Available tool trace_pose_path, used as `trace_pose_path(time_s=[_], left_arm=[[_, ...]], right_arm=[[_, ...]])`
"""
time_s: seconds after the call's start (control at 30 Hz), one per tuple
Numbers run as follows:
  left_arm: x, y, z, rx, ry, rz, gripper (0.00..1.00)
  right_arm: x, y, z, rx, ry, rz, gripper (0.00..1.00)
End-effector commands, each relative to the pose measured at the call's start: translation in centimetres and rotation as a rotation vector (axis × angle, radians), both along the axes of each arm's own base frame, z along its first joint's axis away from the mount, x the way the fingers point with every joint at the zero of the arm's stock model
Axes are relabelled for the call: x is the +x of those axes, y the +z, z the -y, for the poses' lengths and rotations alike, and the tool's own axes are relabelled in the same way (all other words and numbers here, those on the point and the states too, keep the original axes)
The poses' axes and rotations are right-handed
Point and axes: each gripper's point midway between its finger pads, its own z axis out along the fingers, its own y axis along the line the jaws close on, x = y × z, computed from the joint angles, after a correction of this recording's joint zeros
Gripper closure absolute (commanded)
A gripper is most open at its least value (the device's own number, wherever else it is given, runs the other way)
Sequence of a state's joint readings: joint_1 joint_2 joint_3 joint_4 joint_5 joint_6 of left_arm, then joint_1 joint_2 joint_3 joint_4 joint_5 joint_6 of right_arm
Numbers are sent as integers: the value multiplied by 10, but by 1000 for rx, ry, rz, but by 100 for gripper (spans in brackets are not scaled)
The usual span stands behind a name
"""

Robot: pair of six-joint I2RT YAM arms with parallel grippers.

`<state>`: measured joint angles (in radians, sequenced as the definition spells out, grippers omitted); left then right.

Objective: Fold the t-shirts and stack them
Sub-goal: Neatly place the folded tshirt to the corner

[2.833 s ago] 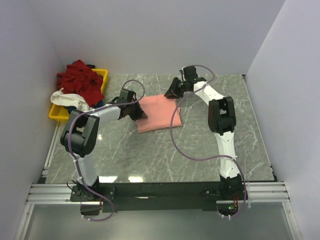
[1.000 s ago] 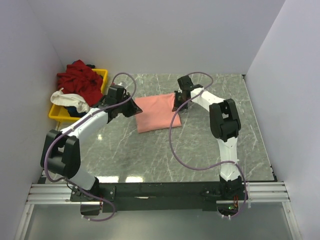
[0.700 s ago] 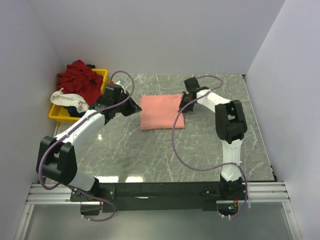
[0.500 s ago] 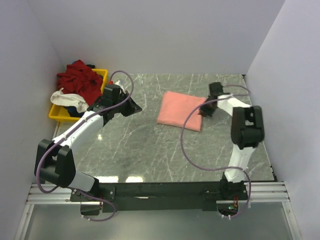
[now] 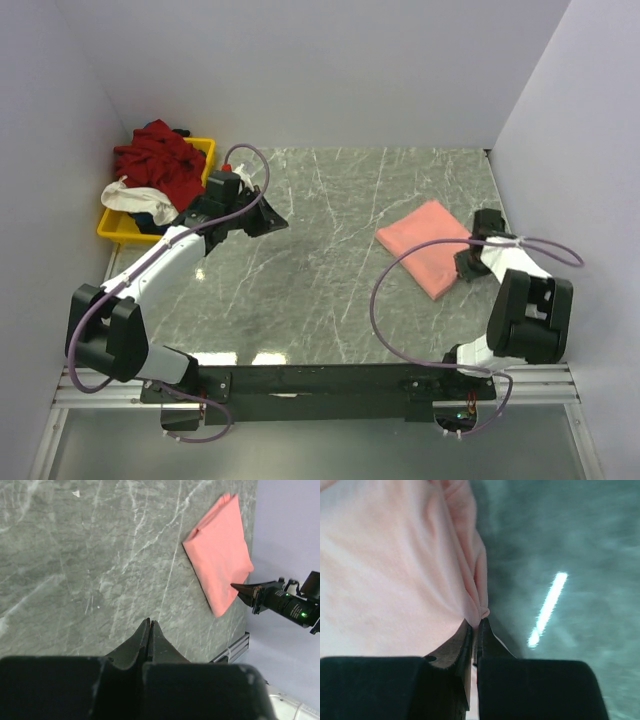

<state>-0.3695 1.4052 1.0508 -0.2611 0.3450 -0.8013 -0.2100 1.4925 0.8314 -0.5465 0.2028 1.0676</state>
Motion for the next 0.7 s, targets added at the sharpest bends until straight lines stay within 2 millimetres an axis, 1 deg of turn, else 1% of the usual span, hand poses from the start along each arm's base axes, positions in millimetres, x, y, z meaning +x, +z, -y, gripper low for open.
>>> trace_pose_path(time_s=[0.0, 0.03, 0.07, 0.1, 0.13, 0.17, 0.2, 0.23, 0.27, 0.3, 0.37, 0.4, 0.47, 0.5, 0.53, 0.67], left_arm=[[-10, 21, 4, -23, -56, 65, 99], [-11, 21, 5, -24, -60, 64, 99], [-11, 23, 5, -28, -63, 70, 99], [-12, 22, 6, -29, -67, 66, 99], [-11, 24, 6, -29, -70, 70, 99], [-11, 25, 7, -31, -73, 73, 99], [-11, 27, 9, -36, -77, 77, 99], [-11, 28, 9, -40, -77, 78, 99], [-11, 29, 11, -43, -82, 78, 99], [-12, 29, 12, -42, -86, 80, 99], [-12, 30, 14, -43, -89, 82, 99], [-13, 31, 15, -42, -91, 83, 99], [-13, 31, 17, -43, -92, 81, 99], [-14, 32, 18, -45, -95, 83, 99], [-16, 30, 18, -44, -97, 78, 99], [-22, 29, 20, -55, -100, 77, 99]], right_arm=[[-35, 7, 39, -75, -217, -2, 100], [-41, 13, 44, -85, -246, 19, 100], [-56, 10, 52, -84, -298, 5, 100], [-62, 11, 57, -89, -322, 10, 100], [-67, 17, 62, -103, -345, 33, 100], [-80, 16, 70, -107, -393, 28, 100], [-86, 18, 74, -114, -415, 33, 100], [-94, 24, 77, -129, -443, 48, 100], [-103, 22, 78, -135, -463, 40, 100], [-113, 28, 86, -153, -511, 59, 100], [-133, 26, 86, -163, -545, 32, 100], [-141, 32, 91, -179, -577, 59, 100], [-156, 32, 90, -191, -580, 42, 100], [-159, 39, 91, -210, -584, 73, 100], [-166, 39, 90, -210, -594, 64, 100], [-167, 50, 83, -224, -538, 117, 100]])
